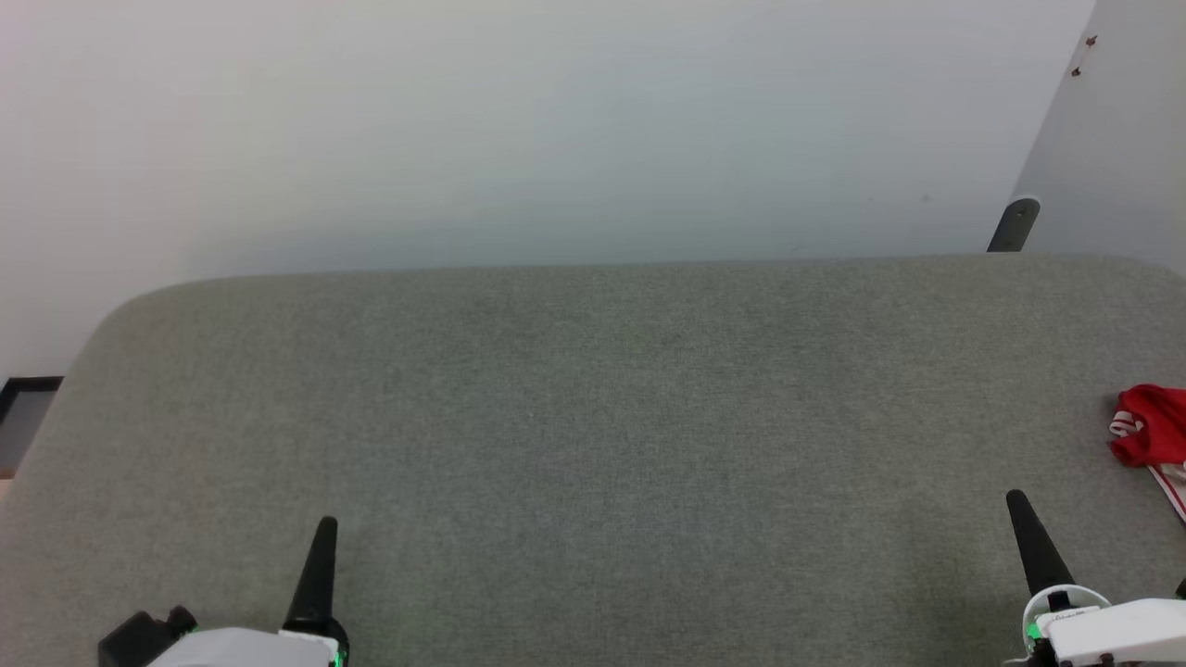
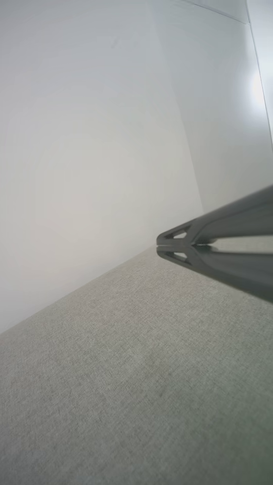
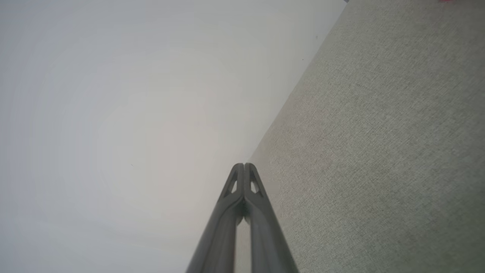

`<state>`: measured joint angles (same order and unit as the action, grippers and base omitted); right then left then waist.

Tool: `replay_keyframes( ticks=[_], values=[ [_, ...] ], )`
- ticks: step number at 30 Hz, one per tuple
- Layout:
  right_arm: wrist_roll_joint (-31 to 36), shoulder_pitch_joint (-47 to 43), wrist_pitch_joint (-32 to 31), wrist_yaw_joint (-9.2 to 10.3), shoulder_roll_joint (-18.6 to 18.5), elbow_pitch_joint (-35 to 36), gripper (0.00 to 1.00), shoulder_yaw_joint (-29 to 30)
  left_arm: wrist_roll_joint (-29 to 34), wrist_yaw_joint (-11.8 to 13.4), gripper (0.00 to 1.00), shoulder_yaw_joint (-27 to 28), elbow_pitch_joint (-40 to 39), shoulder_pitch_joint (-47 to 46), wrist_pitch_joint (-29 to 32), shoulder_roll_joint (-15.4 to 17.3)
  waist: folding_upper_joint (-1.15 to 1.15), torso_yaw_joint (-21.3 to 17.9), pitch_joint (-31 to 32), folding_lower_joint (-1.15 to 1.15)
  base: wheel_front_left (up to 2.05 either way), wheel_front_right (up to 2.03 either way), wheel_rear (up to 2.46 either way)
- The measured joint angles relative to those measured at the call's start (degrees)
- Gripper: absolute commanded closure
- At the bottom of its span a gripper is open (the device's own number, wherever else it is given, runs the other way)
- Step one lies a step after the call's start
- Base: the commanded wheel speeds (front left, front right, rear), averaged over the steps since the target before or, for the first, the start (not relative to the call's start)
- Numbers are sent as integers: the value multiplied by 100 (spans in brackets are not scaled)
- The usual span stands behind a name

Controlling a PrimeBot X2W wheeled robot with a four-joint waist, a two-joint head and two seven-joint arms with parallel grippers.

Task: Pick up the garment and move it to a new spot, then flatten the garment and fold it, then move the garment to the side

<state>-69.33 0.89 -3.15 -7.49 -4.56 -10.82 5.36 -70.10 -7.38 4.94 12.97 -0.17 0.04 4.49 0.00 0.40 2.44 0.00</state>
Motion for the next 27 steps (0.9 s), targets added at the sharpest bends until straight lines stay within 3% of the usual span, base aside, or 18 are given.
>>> replay_keyframes(
  ticks=[27],
  values=[
    [-1249,281,-186,1,94,-178,100,64,-1204,0,100,88,59,-317,357,-82,0,-20,-128,0,0,0,0]
  ],
)
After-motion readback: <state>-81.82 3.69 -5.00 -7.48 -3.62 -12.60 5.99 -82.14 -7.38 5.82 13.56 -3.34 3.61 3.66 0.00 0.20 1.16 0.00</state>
